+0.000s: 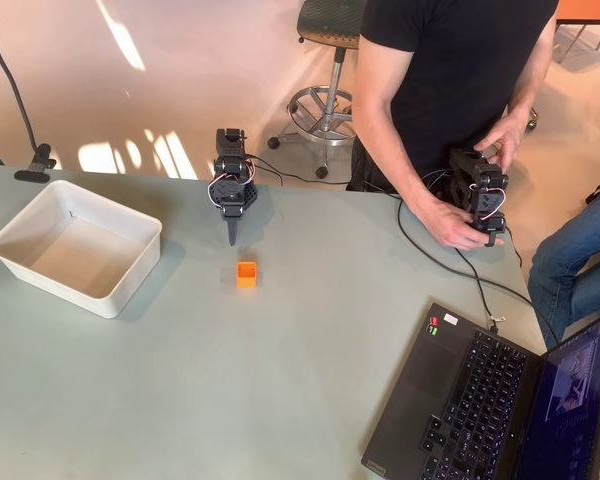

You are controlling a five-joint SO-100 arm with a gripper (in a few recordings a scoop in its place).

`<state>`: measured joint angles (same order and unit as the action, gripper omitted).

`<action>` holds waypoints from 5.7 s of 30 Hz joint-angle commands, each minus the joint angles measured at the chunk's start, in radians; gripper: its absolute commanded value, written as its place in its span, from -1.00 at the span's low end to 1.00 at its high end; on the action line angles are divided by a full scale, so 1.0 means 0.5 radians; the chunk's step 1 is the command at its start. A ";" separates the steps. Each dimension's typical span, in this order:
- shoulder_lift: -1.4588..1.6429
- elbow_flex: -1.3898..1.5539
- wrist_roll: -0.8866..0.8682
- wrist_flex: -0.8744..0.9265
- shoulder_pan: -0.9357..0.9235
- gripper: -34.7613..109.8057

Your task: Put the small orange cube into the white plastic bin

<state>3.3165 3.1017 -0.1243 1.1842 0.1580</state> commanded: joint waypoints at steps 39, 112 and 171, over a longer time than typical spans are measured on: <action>0.077 -0.003 0.009 -0.015 -0.021 -0.28; -2.233 -1.663 -0.813 -0.190 0.607 0.44; -3.280 -1.960 -0.752 -0.448 0.362 0.37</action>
<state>1.6751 2.1568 -0.5047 0.9649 0.3359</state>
